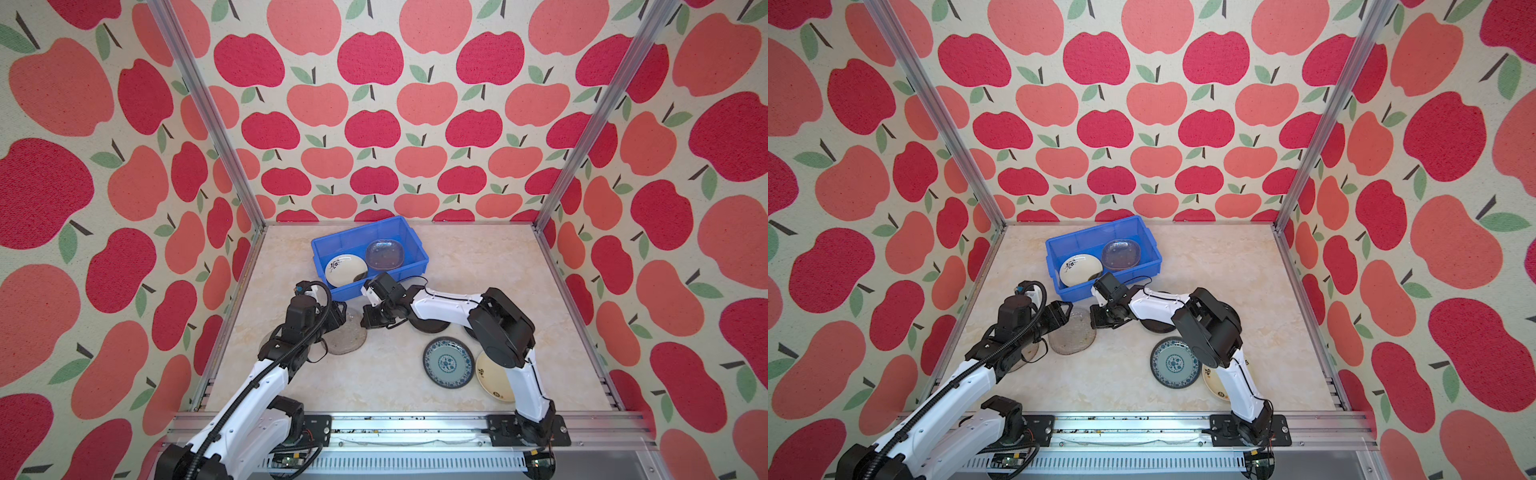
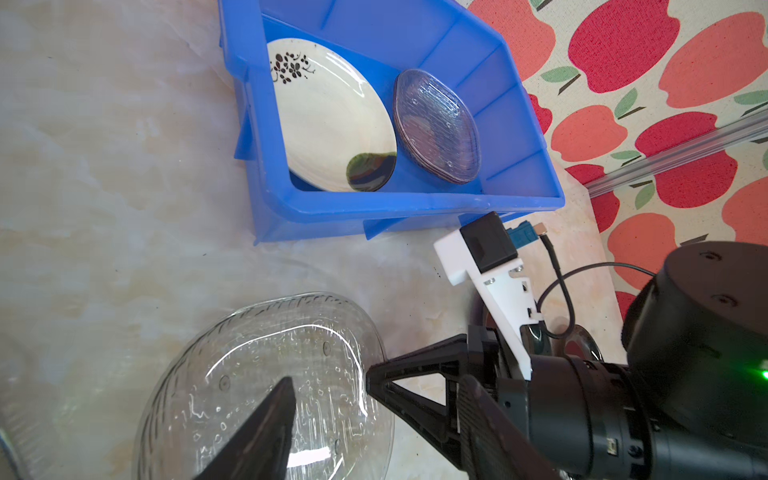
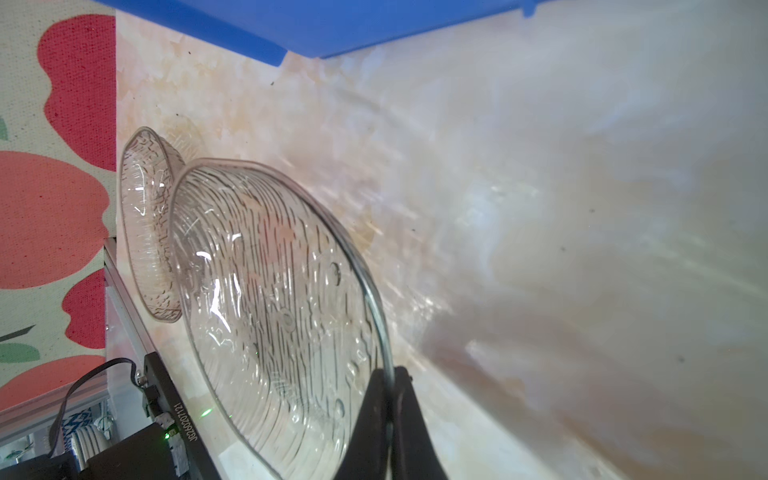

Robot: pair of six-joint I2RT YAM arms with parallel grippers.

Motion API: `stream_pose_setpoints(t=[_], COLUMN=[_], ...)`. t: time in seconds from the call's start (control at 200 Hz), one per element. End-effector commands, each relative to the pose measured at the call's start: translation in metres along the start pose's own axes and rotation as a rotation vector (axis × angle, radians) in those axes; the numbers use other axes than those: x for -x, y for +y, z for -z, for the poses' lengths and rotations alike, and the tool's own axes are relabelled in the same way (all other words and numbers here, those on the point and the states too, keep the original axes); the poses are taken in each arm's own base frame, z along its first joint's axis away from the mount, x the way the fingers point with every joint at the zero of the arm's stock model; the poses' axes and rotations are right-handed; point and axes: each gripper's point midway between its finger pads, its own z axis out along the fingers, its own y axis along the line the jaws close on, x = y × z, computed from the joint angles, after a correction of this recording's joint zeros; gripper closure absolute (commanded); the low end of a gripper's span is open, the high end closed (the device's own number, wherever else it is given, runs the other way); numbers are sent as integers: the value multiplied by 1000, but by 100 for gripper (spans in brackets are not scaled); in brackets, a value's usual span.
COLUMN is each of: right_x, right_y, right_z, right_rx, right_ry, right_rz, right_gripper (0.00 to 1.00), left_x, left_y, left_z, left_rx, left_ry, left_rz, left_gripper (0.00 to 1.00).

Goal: Place the plates into the plastic bin on the countertop
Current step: 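Close the left gripper on the plate's raised edge while the right holds it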

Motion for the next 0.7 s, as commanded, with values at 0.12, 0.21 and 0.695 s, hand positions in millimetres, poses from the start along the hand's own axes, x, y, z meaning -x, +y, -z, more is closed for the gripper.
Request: stream_pose_setpoints(t=[0.12, 0.21, 0.695], right_x=[3, 7, 18], right_y=[7, 0, -38], right_z=[44, 63, 129], right_rx=[6, -5, -30], right_ry=[5, -10, -91], right_rz=[48, 47, -37], right_gripper=[100, 100, 100], left_x=[28, 33, 28], left_y=[-35, -42, -61], left_z=[-5, -7, -31], left_rx=[-100, -111, -123], left_ry=[-27, -34, 17], left_rz=[-58, -80, -148], left_gripper=[36, 35, 41])
